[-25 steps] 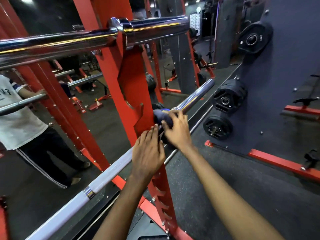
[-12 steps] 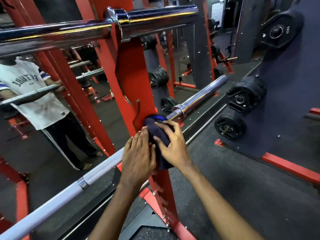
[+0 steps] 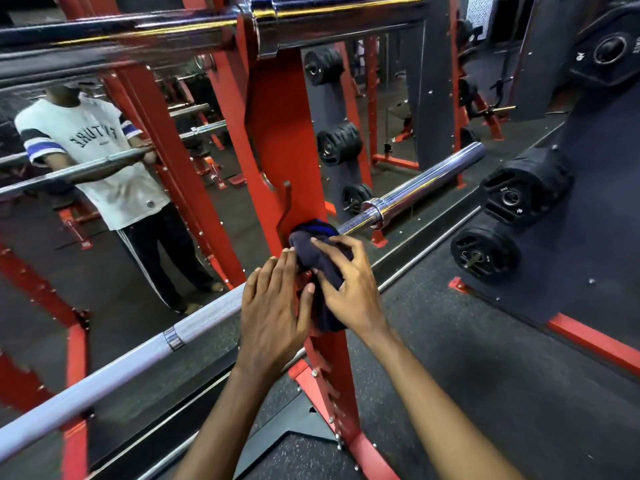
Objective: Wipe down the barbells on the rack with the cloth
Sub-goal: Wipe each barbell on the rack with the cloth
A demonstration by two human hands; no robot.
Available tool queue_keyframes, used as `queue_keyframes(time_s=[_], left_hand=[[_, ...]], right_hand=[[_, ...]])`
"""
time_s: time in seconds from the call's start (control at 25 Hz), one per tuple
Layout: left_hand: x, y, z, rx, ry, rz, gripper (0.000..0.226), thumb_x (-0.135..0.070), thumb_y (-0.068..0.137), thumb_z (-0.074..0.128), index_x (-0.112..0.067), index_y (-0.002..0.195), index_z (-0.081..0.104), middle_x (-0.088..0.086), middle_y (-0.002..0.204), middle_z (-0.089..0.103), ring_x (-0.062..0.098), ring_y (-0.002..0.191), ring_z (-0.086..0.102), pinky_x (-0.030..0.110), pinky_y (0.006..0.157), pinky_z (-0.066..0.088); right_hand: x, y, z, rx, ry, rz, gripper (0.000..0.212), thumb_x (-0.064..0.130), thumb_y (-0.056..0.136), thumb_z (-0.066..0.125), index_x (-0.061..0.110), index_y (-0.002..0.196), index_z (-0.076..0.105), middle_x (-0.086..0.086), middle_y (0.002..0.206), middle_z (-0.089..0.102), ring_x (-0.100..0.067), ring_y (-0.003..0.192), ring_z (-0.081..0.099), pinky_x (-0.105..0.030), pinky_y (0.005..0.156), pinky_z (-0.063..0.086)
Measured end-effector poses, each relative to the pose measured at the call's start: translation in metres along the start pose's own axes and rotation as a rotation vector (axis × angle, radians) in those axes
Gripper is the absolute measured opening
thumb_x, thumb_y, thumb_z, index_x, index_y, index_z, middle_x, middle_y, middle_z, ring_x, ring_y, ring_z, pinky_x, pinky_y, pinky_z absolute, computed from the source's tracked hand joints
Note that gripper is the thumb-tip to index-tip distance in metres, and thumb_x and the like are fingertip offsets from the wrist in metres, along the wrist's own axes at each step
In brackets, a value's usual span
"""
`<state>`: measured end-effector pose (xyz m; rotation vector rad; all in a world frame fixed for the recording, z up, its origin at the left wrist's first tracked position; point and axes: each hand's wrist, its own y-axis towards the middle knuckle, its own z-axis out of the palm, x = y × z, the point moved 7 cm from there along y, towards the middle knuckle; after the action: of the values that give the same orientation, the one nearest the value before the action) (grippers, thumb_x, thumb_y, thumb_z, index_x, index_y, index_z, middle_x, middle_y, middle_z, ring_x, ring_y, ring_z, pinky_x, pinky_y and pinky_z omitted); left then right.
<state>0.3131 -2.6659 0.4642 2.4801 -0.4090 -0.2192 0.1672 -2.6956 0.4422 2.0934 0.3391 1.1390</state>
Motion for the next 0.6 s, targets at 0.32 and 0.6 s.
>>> queue_keyframes(time_s=[0.32, 0.6], left_hand=[[-0.011, 0.015, 0.021, 0.159, 0.049, -0.002, 0.068, -0.055, 0.102, 0.032, -0.023, 0.160, 0.023, -0.004, 0.167, 0.022, 0.015, 0.154, 0.020, 0.037, 0.121, 0.007], [-0.018, 0.022, 0.017, 0.196, -0.002, 0.016, 0.066, -0.052, 0.102, 0.026, -0.020, 0.160, 0.025, -0.003, 0.167, 0.023, 0.012, 0.154, 0.018, 0.032, 0.123, 0.008]], right_hand=[[-0.056, 0.024, -0.025, -0.381, 0.141, 0.332, 0.042, 0.011, 0.098, 0.065, 0.009, 0.139, 0.058, -0.010, 0.141, 0.047, -0.009, 0.129, 0.049, -0.008, 0.110, 0.032], [-0.080, 0.000, 0.033, -0.594, 1.182, 1.034, 0.043, 0.037, 0.093, 0.066, 0.016, 0.129, 0.060, -0.010, 0.124, 0.071, -0.023, 0.110, 0.070, -0.036, 0.101, 0.053]])
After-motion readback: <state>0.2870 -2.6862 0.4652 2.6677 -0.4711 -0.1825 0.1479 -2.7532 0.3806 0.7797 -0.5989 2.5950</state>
